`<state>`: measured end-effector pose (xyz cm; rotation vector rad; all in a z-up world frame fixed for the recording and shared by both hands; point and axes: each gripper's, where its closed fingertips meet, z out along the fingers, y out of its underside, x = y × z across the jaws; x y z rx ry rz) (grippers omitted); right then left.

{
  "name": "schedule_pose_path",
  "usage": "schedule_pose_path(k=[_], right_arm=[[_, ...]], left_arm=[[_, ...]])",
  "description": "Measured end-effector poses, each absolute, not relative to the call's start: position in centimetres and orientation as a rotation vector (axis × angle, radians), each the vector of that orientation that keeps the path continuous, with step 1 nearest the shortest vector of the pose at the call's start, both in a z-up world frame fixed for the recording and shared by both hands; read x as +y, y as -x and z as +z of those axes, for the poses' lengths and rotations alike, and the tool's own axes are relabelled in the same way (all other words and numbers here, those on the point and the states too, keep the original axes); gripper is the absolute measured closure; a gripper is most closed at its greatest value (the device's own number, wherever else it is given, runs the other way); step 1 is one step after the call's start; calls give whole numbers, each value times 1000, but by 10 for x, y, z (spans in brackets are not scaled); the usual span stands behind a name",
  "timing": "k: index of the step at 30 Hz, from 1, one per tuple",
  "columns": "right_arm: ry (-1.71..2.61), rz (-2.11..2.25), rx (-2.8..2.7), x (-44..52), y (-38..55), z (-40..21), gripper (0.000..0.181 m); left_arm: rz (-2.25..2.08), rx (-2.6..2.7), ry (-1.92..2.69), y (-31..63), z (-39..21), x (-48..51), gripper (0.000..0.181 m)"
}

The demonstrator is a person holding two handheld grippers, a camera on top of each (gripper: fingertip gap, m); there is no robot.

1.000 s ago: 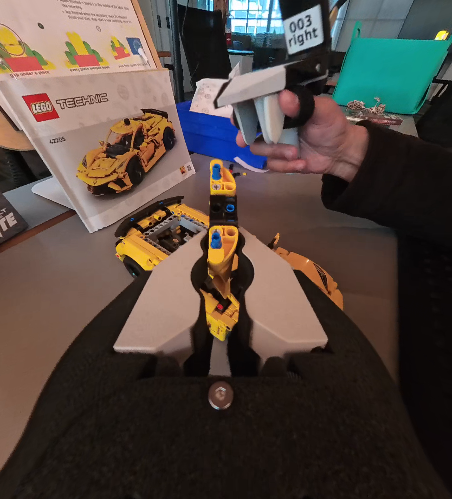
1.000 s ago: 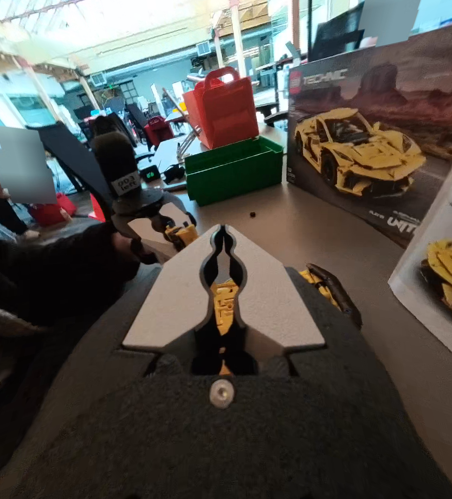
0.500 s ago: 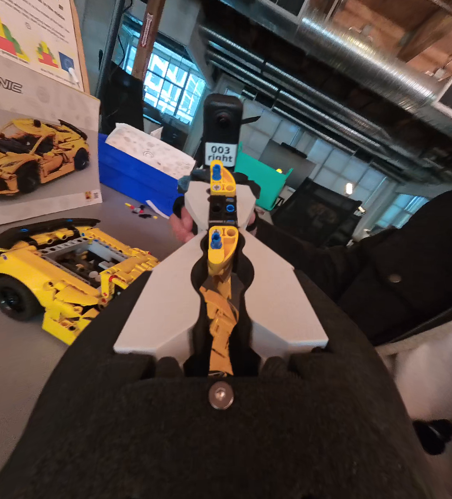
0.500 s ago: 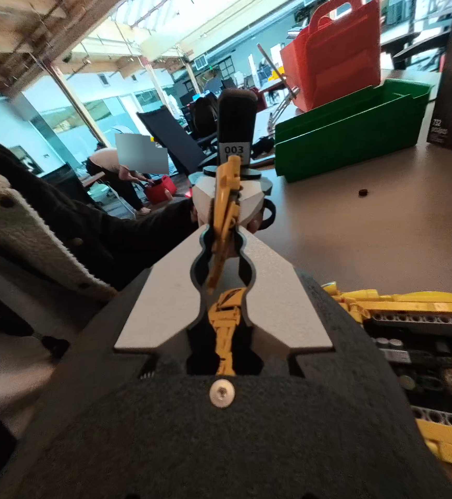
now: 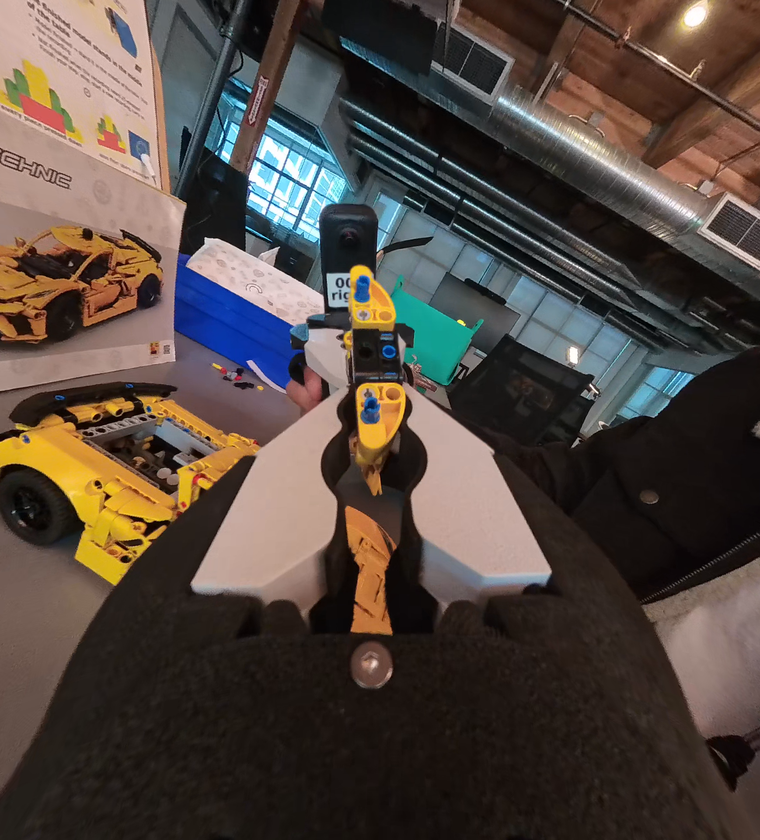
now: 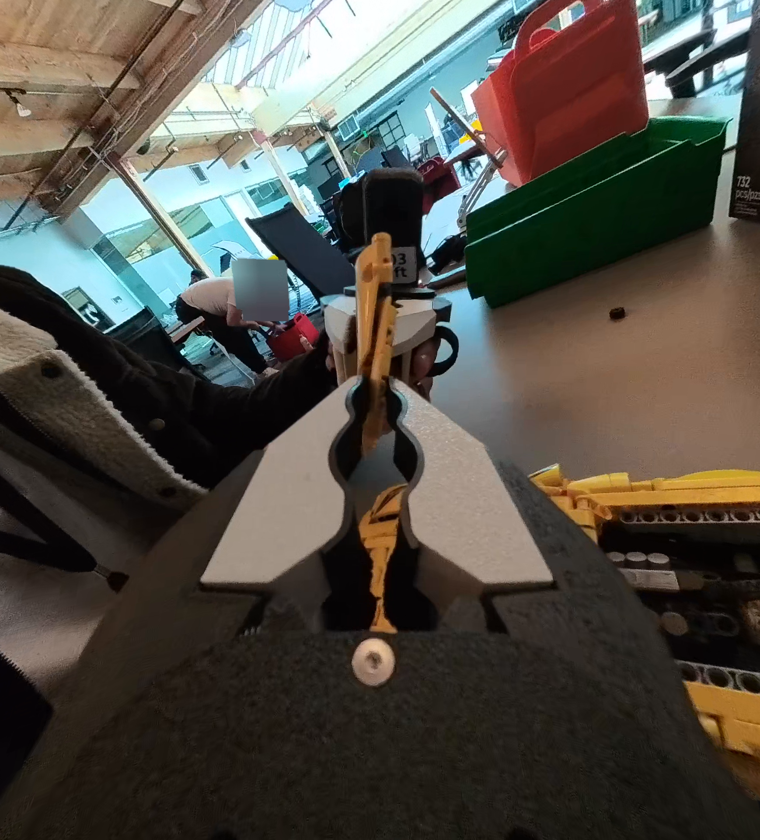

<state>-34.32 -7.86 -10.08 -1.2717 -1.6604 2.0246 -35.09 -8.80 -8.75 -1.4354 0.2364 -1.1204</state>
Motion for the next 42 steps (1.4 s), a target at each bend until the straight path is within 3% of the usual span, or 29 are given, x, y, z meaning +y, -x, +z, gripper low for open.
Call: schedule_pose_path(k=[7, 8, 9, 10, 16, 29, 42], right_arm=[[1291, 2060, -1691, -82, 338, -104, 174], [1263, 2055, -1696, -83, 337, -102, 169], [1234, 2051, -1675, -85, 337, -98, 152], [1207, 2056, -1680, -89, 336, -94, 150], [1245, 2039, -1760, -99, 340, -102, 166], [1245, 2039, -1786, -95, 336, -105, 167], [1210, 2027, -1836, -99, 333, -107, 167]], left_arm=[[-1077, 275, 1477, 345, -93, -90, 166], [-1106, 275, 1472, 345, -92, -91, 166], [-1129, 280, 1484, 343, -94, -91, 166], [-1146, 300, 1508, 339, -98, -92, 166], [-1103, 394, 1569, 321, -107, -94, 166], [-1044, 319, 1479, 335, -91, -89, 153], [-993, 391, 1514, 330, -94, -92, 165]])
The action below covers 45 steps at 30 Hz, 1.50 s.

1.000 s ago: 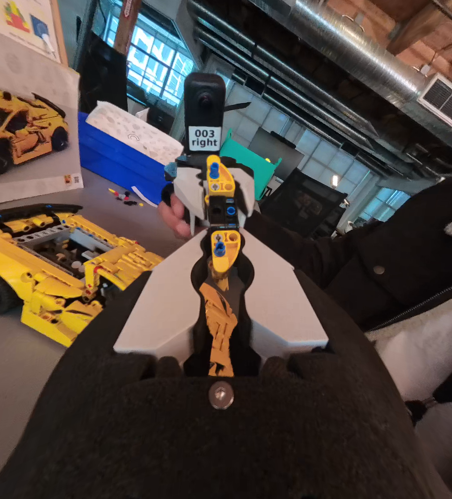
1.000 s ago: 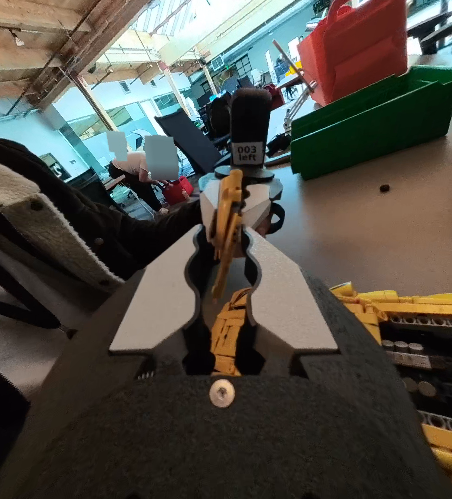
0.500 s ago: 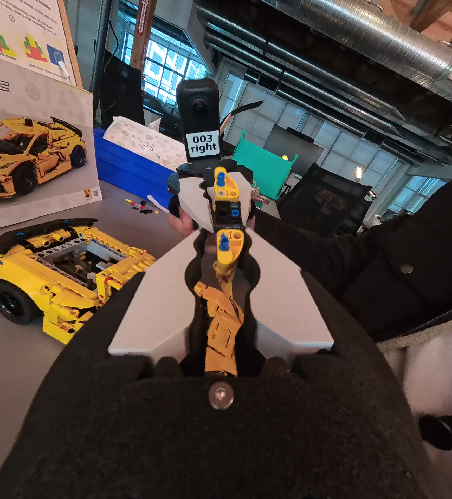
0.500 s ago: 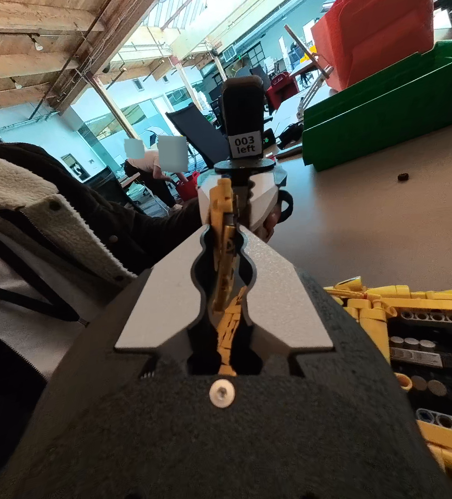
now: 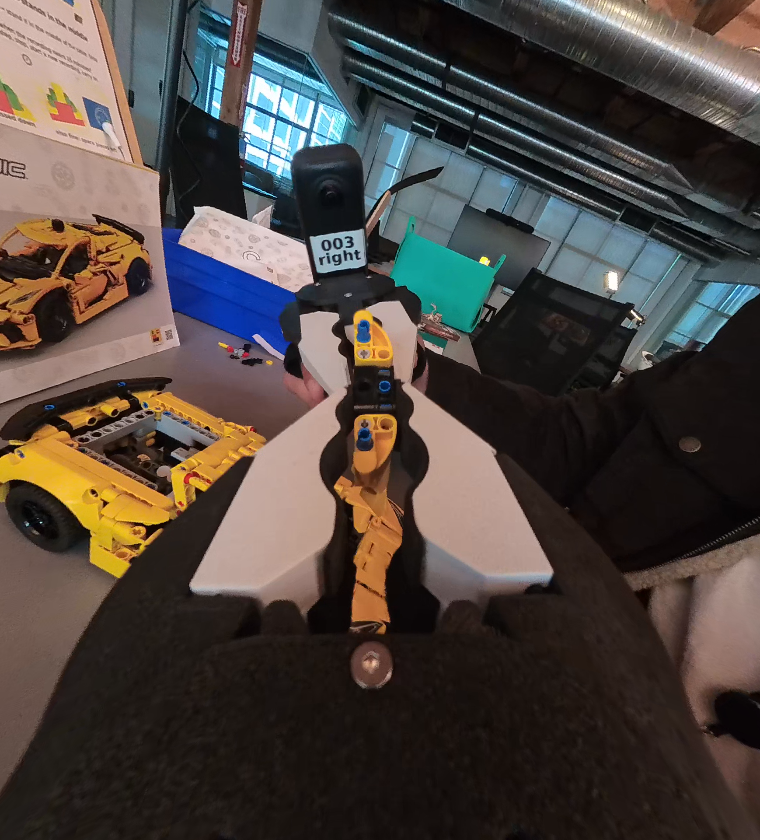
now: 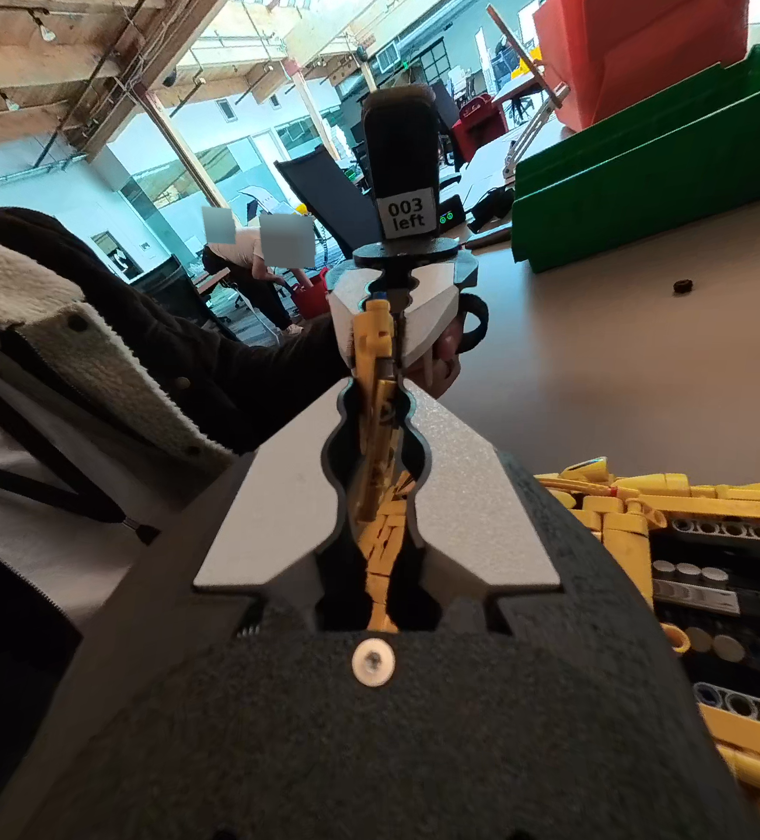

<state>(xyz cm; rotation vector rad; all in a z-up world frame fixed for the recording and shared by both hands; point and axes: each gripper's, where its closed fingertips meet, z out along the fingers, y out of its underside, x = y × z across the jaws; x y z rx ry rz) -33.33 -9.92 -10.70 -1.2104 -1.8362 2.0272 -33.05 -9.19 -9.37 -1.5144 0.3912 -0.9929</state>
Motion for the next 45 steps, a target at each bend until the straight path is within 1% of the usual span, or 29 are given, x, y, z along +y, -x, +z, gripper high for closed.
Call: schedule_pose_path(k=[7, 13, 16, 20, 23, 24, 26, 29, 31, 32, 35, 38, 41, 45], right_arm=[[1195, 2044, -1823, -103, 334, -101, 167], [1277, 1997, -1798, -99, 339, -111, 164], [1260, 2036, -1780, -96, 338, -103, 167], [1241, 2206, -1603, -81, 336, -82, 167], [1241, 2187, -1632, -85, 337, -87, 167], [1228, 2191, -1633, -87, 338, -87, 167], [1228, 2148, -1604, -84, 342, -88, 166], [1265, 1920, -1574, -69, 352, -99, 158], [1236, 1823, -1538, -62, 355, -96, 138], [1193, 1749, -1526, -59, 356, -92, 131], [966, 1294, -1528, -50, 355, -84, 130], [780, 997, -1488, -58, 347, -68, 131], [694, 744, -1641, -70, 348, -84, 124], [625, 414, -1789, -66, 343, -108, 125]], left_arm=[[-1067, 346, 1459, 334, -85, -95, 165], [-1065, 323, 1506, 337, -94, -90, 165], [-1156, 286, 1482, 337, -92, -90, 165], [-1098, 269, 1465, 341, -90, -88, 156], [-1090, 297, 1460, 335, -89, -89, 158], [-1054, 305, 1457, 335, -88, -89, 163], [-922, 322, 1462, 339, -88, -86, 166], [-615, 375, 1511, 347, -94, -78, 165], [-401, 412, 1513, 352, -96, -73, 165], [-302, 433, 1511, 355, -96, -71, 165], [-136, 460, 1537, 361, -101, -67, 166], [1, 505, 1538, 365, -104, -65, 165], [133, 609, 1514, 361, -108, -64, 165], [304, 816, 1473, 349, -120, -66, 166]])
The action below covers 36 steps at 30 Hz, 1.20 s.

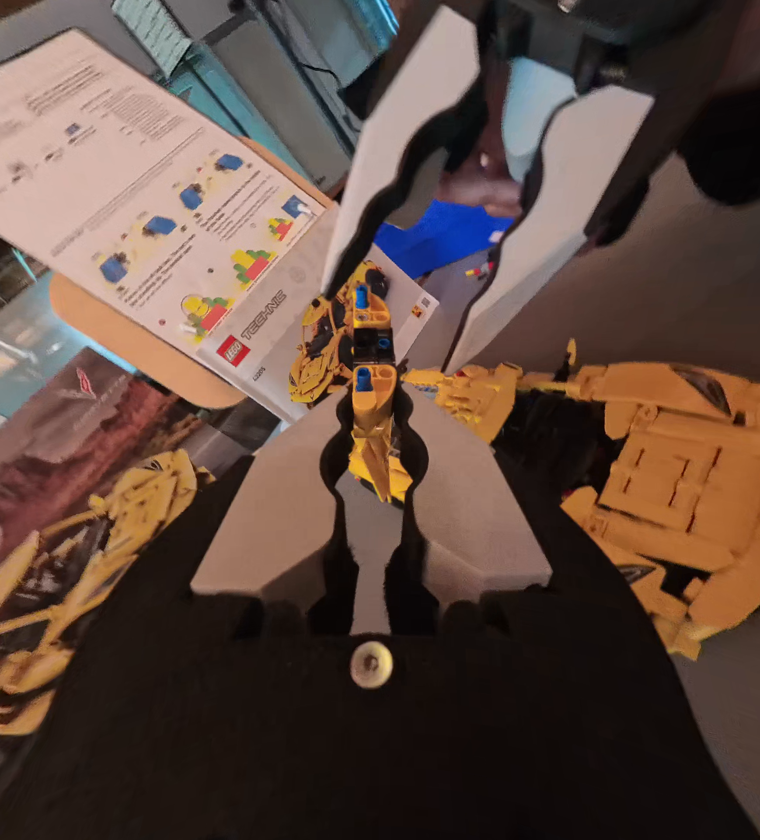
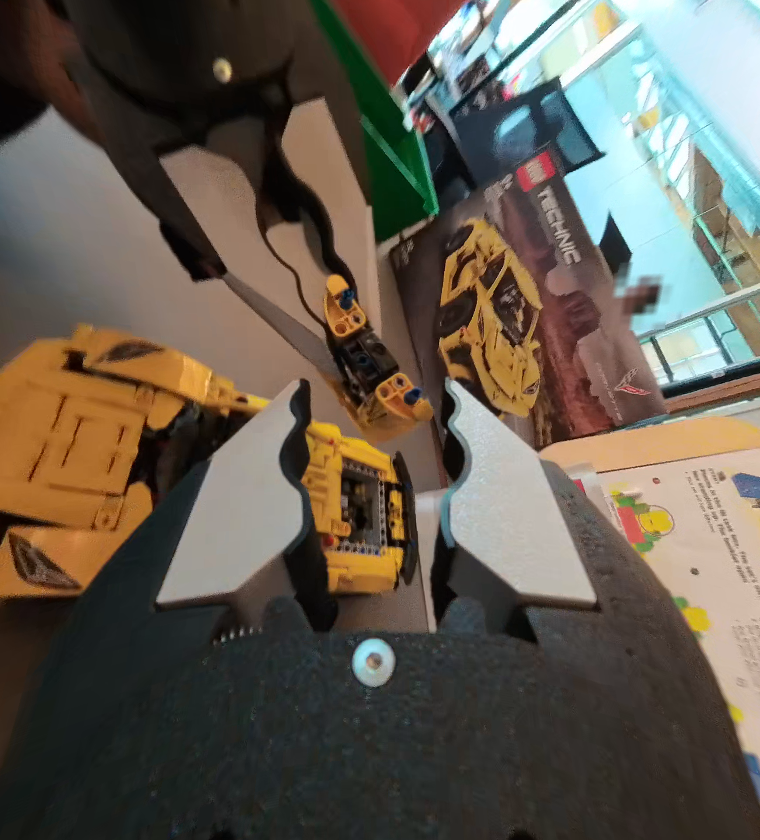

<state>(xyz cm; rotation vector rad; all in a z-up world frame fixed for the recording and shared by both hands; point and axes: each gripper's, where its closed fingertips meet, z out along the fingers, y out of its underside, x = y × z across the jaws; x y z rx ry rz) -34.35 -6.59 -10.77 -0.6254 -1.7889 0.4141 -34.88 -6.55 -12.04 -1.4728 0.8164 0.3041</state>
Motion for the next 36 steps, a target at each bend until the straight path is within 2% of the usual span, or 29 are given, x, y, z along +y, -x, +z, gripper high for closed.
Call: schedule_pose_path(k=[2, 7, 13, 18, 23, 28, 31, 36], right_arm=[[621, 329, -1859, -68, 341, -118, 129], [537, 199, -1900, -72, 339, -130, 163], [547, 217, -1926, -77, 340, -127, 165], [493, 36, -1929, -74, 343, -142, 166], [641, 264, -1915, -74, 343, -135, 164], [605, 265, -1912, -81, 340, -129, 166], [603, 218, -1913, -79, 341, -133, 165], [815, 465, -1932, -70, 342, -129, 162]], left_arm=[[362, 926, 1455, 339, -128, -69, 166], [509, 1049, 1424, 334, -136, -70, 165], [472, 1008, 1478, 338, -133, -74, 165], [400, 983, 1599, 343, -149, -72, 164], [281, 916, 1592, 340, -142, -72, 164], [70, 860, 1628, 337, -137, -77, 162], [78, 853, 1645, 338, -140, -76, 162], [322, 884, 1575, 341, -134, -70, 164]])
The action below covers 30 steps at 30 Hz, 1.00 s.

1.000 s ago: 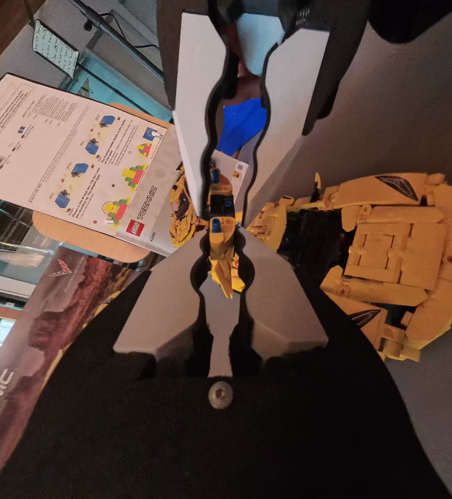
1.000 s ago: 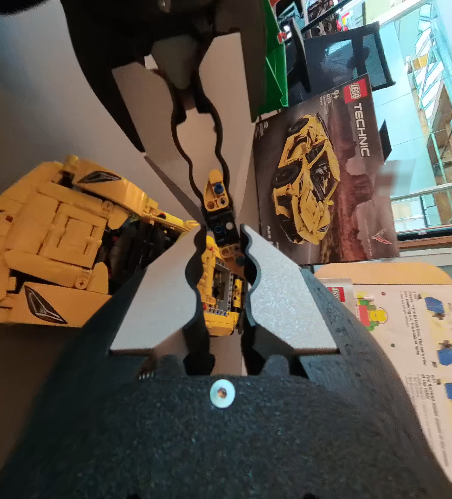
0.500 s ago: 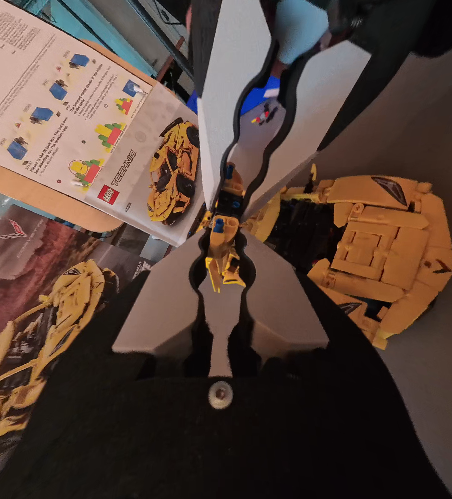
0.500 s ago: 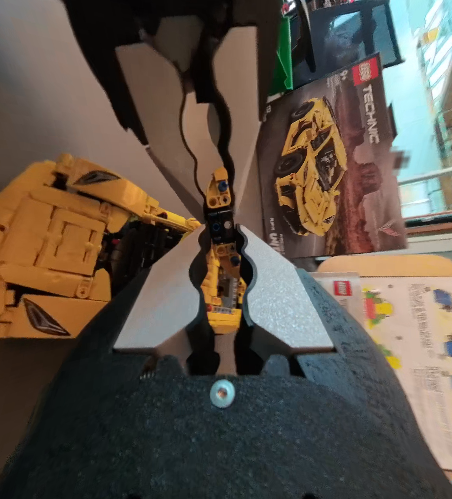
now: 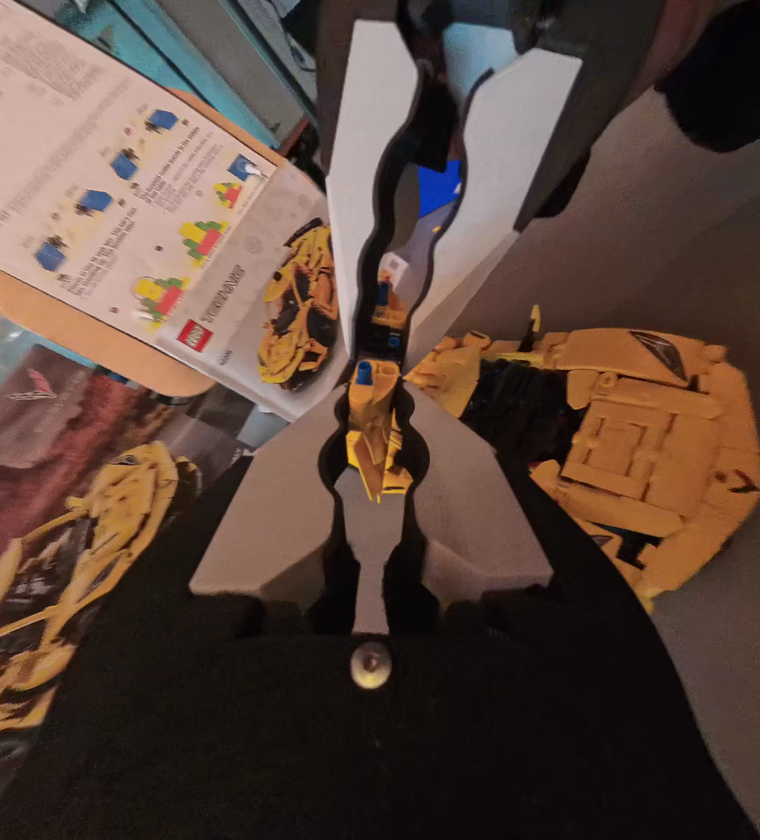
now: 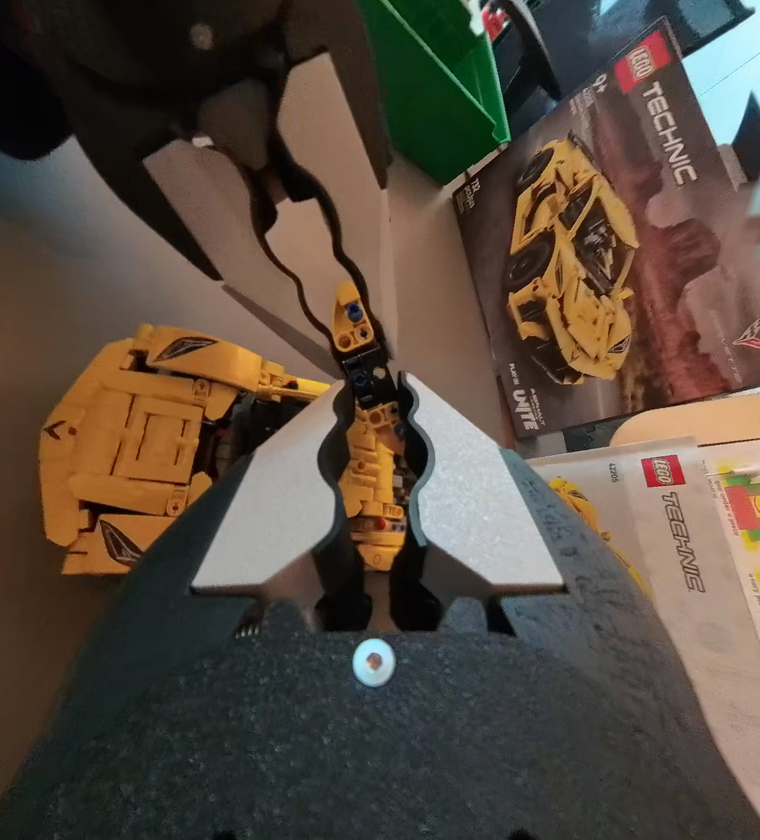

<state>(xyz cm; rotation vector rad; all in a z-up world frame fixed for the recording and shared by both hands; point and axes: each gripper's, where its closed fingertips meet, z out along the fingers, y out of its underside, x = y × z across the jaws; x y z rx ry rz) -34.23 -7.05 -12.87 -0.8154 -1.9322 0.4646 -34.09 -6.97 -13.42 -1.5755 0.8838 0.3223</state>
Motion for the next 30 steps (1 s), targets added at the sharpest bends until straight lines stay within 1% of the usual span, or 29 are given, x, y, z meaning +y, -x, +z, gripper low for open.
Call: schedule_pose_path(k=[4, 7, 12, 15, 17, 21, 23, 25, 30], right_arm=[[849, 543, -1925, -74, 345, -128, 162], [806, 615, -1914, -79, 340, -123, 162], [801, 844, -1710, -80, 329, -91, 162], [897, 1031, -1694, -77, 327, -88, 144], [923, 1087, -1674, -74, 328, -89, 143], [987, 1295, -1652, -77, 330, -93, 151], [1007, 1459, -1623, -81, 329, -90, 160], [1043, 1615, -1599, -84, 327, -85, 163], [1151, 1843, -1562, -87, 331, -84, 166]], left_arm=[[274, 872, 1597, 342, -134, -73, 165], [81, 838, 1608, 336, -131, -77, 164], [-84, 741, 1567, 335, -118, -81, 165], [-204, 673, 1530, 335, -106, -85, 165], [-268, 650, 1525, 335, -103, -86, 165], [-482, 592, 1499, 330, -95, -92, 165], [-598, 563, 1493, 329, -92, -95, 165], [-739, 521, 1482, 329, -88, -98, 165], [-1011, 382, 1443, 338, -81, -99, 166]])
